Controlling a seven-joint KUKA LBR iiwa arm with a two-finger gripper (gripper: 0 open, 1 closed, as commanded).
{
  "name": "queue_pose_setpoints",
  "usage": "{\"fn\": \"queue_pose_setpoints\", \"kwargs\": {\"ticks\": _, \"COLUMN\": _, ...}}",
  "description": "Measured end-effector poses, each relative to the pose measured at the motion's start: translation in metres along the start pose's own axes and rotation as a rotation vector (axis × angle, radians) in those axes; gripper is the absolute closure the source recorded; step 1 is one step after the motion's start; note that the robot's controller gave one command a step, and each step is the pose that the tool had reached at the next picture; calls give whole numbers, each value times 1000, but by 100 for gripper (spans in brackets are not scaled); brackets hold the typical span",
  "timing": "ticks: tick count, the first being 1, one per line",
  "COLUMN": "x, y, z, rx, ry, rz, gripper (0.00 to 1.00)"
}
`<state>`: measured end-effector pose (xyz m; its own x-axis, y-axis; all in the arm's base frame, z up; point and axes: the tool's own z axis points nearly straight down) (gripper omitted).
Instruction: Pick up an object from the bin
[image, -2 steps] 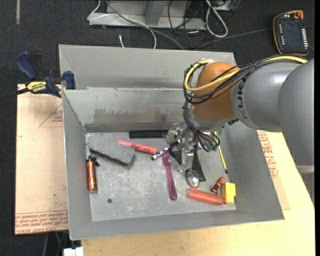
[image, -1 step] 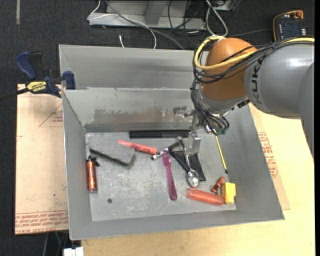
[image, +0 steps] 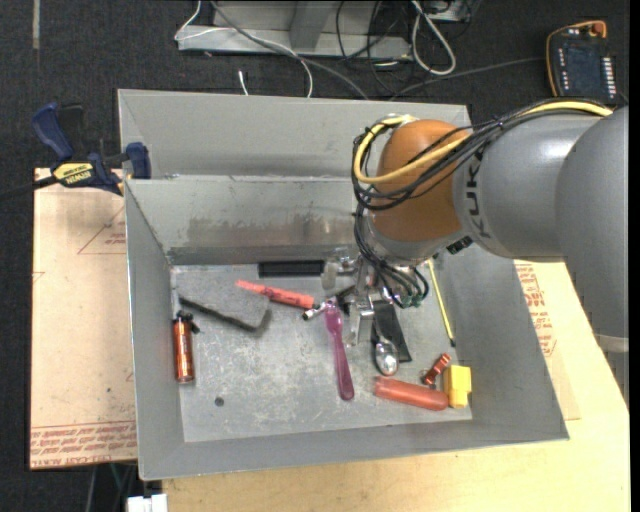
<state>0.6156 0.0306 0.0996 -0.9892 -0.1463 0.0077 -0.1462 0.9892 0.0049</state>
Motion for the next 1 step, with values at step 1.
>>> {"fn": "queue_pose_setpoints", "kwargs": {"ticks": 1, "x": -10, "y": -12, "z": 30, "rx": 4, "ry": -22, "rz": 91, "gripper": 0}}
